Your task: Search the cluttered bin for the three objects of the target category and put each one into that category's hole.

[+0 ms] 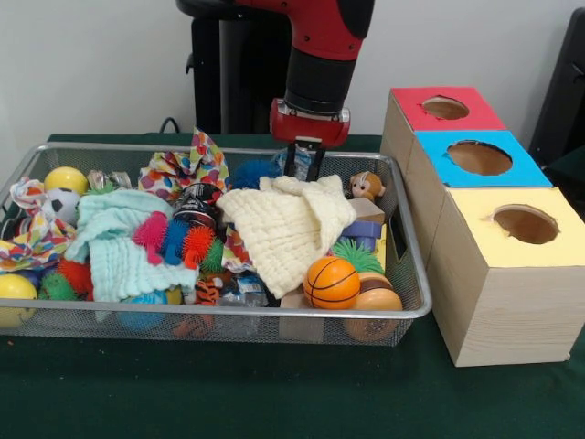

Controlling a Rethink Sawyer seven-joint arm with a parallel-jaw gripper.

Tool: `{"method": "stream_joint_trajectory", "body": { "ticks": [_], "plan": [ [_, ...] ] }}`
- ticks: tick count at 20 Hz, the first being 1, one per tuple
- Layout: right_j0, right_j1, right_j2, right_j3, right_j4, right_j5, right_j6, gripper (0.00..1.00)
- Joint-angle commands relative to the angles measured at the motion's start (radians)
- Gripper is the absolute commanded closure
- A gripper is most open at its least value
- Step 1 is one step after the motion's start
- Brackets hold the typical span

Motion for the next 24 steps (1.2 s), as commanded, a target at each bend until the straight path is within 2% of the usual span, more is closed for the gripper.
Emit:
{"method": "stream_joint_trajectory", "body": {
  "ticks": [1, 7, 10, 16, 19, 24],
  "plan": [
    [0.055, -0.007, 0.071, 0.083, 0.051, 0.193, 0.188, 1.00],
    [0.079, -0.097, 0.060, 0.072, 0.083, 0.249, 0.190, 1.00],
    [0.130, -0.166, 0.007, 0.063, 0.102, 0.317, 0.202, 1.00],
    [0.231, -0.220, -0.123, -0.013, 0.129, 0.433, 0.231, 1.00],
    [0.232, -0.253, -0.107, -0.016, 0.156, 0.435, 0.249, 1.00],
    [0.266, -0.270, -0.127, -0.074, 0.178, 0.529, 0.257, 1.00]
  ]
}}
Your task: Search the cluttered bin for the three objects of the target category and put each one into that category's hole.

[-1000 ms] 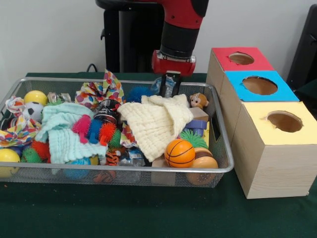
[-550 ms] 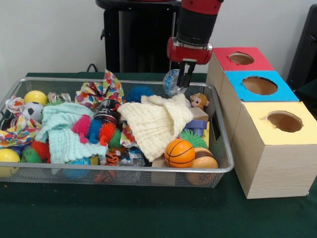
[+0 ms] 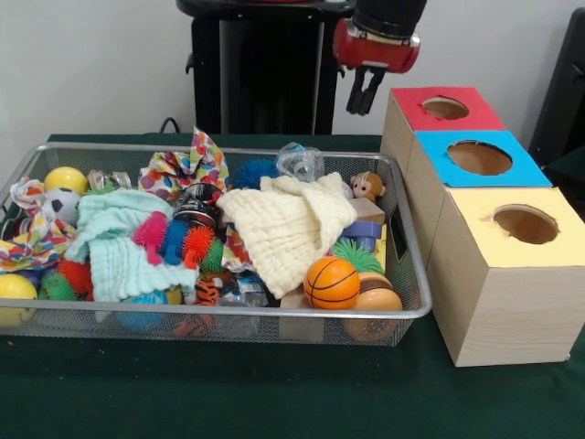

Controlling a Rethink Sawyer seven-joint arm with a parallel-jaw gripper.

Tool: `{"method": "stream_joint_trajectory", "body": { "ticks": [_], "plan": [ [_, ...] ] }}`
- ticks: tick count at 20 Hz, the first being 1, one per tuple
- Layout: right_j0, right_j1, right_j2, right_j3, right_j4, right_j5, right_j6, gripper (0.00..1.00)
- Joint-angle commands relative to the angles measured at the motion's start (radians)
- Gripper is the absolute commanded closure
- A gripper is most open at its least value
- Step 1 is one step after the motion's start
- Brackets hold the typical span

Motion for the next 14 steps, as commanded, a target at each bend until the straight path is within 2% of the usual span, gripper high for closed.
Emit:
{"method": "stream_joint_trajectory", "body": {
  "ticks": [1, 4, 8, 9, 14],
  "plan": [
    [0.016, -0.042, -0.023, -0.089, 0.075, 0.150, 0.258, 1.00],
    [0.016, -0.021, -0.022, -0.062, 0.084, 0.110, 0.265, 1.00],
    [-0.029, 0.015, -0.002, -0.015, 0.083, 0.040, 0.231, 1.00],
    [-0.030, 0.019, -0.009, -0.009, 0.085, 0.038, 0.233, 0.00],
    [-0.020, 0.049, -0.044, -0.019, 0.085, 0.026, 0.259, 0.00]
  ]
}}
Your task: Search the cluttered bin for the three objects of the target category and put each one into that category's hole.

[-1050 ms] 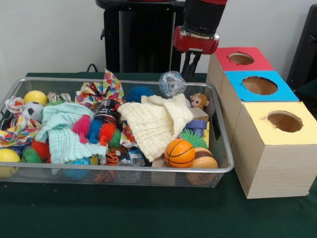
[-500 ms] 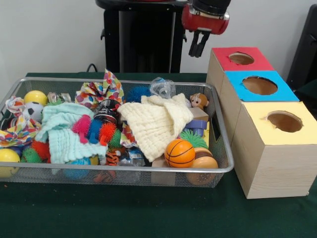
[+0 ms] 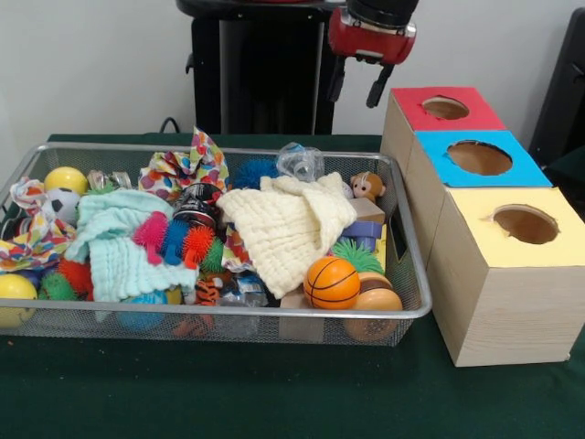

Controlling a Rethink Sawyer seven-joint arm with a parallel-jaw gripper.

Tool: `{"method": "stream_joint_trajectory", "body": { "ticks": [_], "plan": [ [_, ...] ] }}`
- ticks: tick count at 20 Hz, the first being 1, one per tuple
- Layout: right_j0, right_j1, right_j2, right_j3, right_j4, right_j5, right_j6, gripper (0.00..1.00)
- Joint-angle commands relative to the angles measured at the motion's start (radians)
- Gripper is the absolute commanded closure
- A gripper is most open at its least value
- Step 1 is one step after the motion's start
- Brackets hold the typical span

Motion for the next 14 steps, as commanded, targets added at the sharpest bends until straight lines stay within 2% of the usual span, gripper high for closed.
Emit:
{"method": "stream_joint_trajectory", "body": {
  "ticks": [1, 5, 8, 12, 14],
  "plan": [
    [-0.028, 0.060, -0.011, -0.012, 0.039, -0.034, 0.257, 0.00],
    [-0.040, 0.082, -0.011, -0.003, 0.044, -0.095, 0.267, 0.00],
    [-0.013, 0.106, -0.047, 0.011, 0.052, -0.136, 0.309, 0.00],
    [-0.029, 0.191, -0.044, 0.045, 0.086, -0.248, 0.360, 0.00],
    [-0.056, 0.218, -0.020, 0.060, 0.091, -0.309, 0.353, 0.00]
  ]
}}
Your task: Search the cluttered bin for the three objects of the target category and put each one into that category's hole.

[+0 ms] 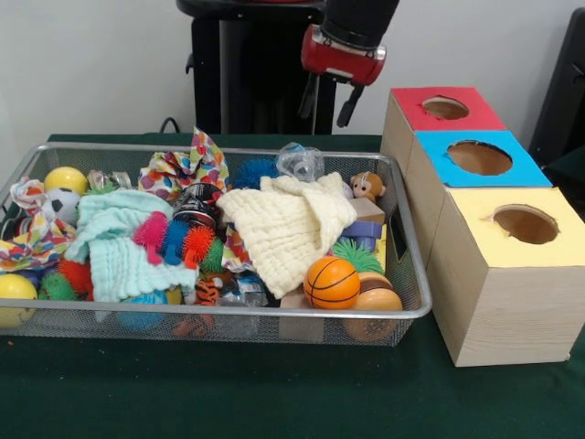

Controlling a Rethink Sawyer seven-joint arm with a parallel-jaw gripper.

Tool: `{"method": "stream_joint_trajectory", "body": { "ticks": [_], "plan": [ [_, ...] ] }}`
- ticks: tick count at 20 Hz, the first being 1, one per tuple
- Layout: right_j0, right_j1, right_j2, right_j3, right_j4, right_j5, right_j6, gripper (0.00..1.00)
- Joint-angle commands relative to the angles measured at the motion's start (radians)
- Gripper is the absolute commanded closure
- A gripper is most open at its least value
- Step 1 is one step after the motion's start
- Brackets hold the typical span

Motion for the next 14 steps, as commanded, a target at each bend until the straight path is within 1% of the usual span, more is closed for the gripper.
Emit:
{"method": "stream_joint_trajectory", "body": {
  "ticks": [1, 4, 8, 14],
  "plan": [
    [-0.060, 0.134, 0.042, 0.061, 0.064, -0.192, 0.325, 0.00],
    [-0.074, 0.157, 0.059, 0.075, 0.061, -0.241, 0.318, 0.00],
    [-0.090, 0.186, 0.087, 0.097, 0.062, -0.295, 0.332, 0.00],
    [-0.116, 0.233, 0.131, 0.117, 0.062, -0.325, 0.346, 0.00]
  ]
}}
